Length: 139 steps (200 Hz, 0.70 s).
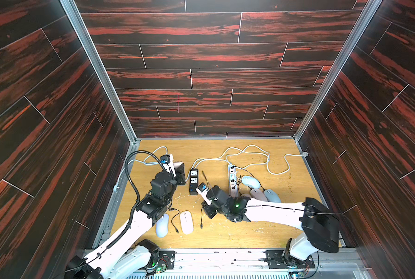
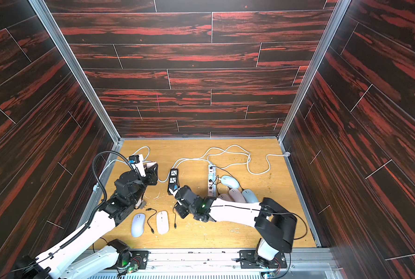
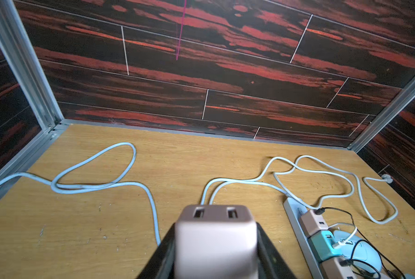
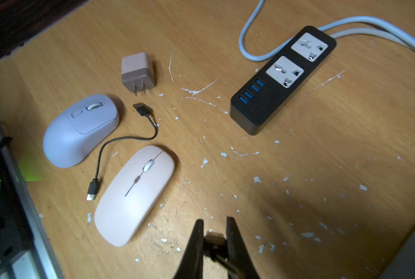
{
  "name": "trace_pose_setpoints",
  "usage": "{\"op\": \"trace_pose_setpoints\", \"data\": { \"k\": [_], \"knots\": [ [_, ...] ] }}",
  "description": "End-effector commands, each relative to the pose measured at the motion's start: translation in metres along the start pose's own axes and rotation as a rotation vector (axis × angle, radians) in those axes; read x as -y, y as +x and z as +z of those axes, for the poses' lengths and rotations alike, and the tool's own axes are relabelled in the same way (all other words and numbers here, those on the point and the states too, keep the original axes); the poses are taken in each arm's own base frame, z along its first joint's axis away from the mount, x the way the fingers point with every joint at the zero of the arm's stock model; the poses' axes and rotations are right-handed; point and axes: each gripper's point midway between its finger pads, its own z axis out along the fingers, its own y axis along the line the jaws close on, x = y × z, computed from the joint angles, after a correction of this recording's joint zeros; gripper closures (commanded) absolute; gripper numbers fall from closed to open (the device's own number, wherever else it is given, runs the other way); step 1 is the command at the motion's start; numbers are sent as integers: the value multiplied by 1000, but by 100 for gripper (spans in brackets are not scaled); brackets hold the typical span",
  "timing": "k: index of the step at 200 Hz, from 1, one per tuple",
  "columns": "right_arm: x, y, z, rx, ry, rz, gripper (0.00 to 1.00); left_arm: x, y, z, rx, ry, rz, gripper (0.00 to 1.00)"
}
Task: Unplug the wireless mouse
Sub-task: Place the power cord at the center of the board.
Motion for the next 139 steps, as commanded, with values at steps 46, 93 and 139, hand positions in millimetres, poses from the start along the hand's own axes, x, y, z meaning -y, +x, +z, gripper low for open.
{"op": "trace_pose_setpoints", "data": {
  "k": [46,93,139],
  "knots": [
    [6,7,33,32,48,-149,84,-28,-9,-15,43,-99,-44,100],
    [13,19,45,1,87,-189,80,-29,-6,-16,36,-97,-48,100],
    [21,14,37,21,88,-146,53,-28,-5,-14,29,-95,-54,100]
  ]
}}
